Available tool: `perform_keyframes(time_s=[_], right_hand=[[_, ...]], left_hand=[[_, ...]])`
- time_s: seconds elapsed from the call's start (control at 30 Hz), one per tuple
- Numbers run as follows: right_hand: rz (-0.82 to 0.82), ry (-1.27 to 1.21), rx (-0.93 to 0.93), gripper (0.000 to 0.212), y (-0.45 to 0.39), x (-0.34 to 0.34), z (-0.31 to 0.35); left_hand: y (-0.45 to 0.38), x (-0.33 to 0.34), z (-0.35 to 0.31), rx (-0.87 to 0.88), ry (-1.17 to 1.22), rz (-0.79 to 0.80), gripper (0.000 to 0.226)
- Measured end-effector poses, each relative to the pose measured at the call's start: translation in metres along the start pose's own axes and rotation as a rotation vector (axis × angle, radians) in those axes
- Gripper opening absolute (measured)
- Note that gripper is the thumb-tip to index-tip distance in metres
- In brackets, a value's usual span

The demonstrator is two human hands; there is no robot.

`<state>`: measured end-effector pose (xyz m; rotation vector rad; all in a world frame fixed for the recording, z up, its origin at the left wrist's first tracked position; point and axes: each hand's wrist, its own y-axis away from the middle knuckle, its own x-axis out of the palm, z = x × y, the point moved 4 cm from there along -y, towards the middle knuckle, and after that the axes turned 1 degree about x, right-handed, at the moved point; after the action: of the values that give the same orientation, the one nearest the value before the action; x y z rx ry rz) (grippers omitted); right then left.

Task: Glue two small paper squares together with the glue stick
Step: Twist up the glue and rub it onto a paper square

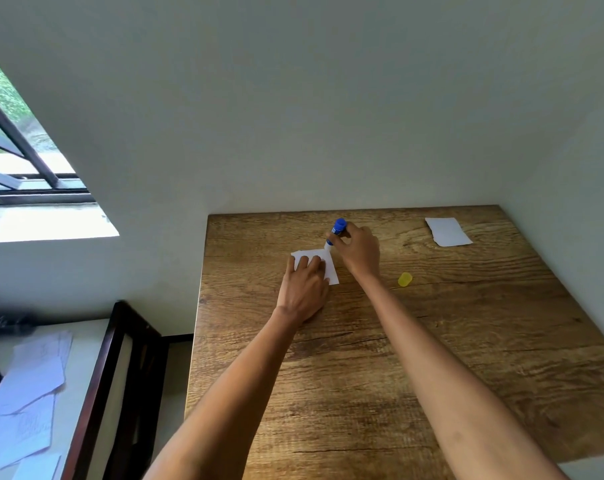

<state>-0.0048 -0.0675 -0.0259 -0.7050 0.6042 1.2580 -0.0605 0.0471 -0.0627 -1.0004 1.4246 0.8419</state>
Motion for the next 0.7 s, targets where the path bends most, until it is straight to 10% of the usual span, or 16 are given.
perform_keyframes(time_s=[0.7], right_hand=[[0.044,0.108,-0.071,0.031,0.004,0.006,-0.01]], left_hand=[[0.002,0.0,-0.001,-0.035,0.054,0.031,0.048]])
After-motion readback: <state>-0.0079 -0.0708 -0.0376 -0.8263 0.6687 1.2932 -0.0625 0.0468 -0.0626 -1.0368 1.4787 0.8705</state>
